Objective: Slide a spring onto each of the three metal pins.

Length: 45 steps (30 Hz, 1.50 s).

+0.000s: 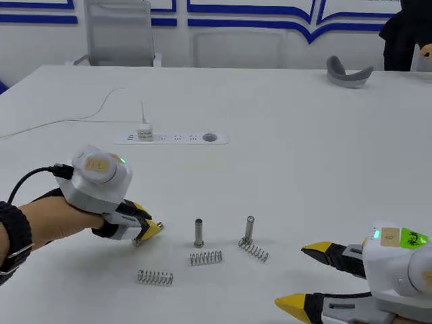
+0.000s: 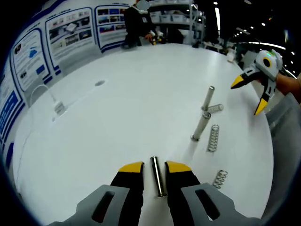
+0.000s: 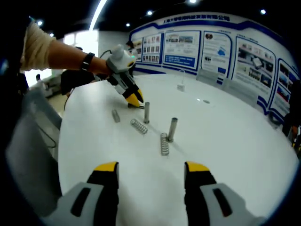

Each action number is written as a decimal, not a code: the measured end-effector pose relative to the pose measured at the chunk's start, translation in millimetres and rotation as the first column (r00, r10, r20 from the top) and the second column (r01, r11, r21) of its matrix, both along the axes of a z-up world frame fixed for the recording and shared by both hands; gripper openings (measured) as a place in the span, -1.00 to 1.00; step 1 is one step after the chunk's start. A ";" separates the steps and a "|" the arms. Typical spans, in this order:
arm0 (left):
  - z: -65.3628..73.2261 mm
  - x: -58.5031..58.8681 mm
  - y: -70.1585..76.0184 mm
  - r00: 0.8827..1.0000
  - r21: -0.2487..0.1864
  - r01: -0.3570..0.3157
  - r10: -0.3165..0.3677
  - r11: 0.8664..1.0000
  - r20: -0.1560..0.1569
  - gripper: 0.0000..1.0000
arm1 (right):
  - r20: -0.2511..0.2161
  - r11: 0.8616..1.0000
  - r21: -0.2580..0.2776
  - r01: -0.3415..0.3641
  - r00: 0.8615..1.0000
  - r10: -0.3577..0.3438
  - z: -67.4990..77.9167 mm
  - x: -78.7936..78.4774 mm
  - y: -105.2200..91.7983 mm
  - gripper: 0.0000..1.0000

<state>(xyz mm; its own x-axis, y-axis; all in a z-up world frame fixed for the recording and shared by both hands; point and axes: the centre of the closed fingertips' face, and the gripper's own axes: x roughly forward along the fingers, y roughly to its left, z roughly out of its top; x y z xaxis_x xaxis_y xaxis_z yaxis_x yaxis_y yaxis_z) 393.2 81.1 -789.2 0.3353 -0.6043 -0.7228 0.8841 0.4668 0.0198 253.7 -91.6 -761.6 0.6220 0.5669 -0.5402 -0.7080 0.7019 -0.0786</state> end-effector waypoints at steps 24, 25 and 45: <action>-12.4 6.8 -4.0 0.998 0.122 0.006 0.001 0.992 -0.057 -0.81 | 0.001 1.000 -0.003 0.003 1.000 -0.003 -2.3 -0.3 -0.3 0.15; -12.6 6.8 -4.0 0.998 0.127 0.008 0.000 0.992 -0.061 -0.81 | 0.001 1.000 -0.004 0.002 1.000 -0.002 -2.3 -0.7 0.0 0.15; -13.6 7.1 -3.0 0.989 0.180 -0.018 0.043 0.983 -0.139 -0.83 | -0.008 1.000 -0.008 -0.002 1.000 0.002 -6.1 -2.3 1.0 0.15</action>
